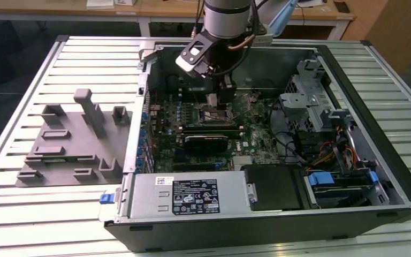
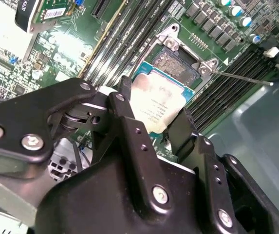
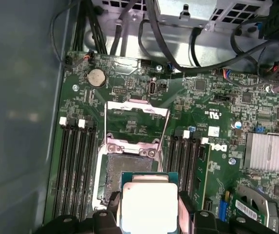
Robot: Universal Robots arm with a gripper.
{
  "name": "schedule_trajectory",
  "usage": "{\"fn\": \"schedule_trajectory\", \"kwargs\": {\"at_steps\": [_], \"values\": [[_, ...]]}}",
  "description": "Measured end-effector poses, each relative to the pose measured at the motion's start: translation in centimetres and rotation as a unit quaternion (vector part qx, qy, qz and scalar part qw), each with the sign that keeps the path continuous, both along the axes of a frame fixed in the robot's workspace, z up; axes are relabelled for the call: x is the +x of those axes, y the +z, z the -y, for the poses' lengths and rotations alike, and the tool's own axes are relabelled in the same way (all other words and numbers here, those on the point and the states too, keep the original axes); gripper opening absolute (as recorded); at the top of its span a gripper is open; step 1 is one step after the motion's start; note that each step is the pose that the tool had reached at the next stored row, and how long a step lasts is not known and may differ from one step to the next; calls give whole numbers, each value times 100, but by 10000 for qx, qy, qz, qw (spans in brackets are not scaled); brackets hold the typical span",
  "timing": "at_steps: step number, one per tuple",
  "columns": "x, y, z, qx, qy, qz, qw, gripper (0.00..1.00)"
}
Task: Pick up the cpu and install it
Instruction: 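Place the cpu into insertion slot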
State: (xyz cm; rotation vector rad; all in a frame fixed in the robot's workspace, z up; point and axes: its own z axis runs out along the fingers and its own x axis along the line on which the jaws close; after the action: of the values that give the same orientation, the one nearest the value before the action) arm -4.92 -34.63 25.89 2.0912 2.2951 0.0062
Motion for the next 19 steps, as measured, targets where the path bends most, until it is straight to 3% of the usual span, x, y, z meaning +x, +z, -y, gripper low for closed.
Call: {"fn": "schedule_trajectory", "kwargs": {"at_steps": [3,5,12,19], "values": [[0,-15,-1,1,-21,81,10000,55],[0,-33,-1,1,-33,114,9999,55],[1,-97,-1,-3,-288,121,9995,55],[2,-184,-2,-3,-349,121,9993,55]]}}
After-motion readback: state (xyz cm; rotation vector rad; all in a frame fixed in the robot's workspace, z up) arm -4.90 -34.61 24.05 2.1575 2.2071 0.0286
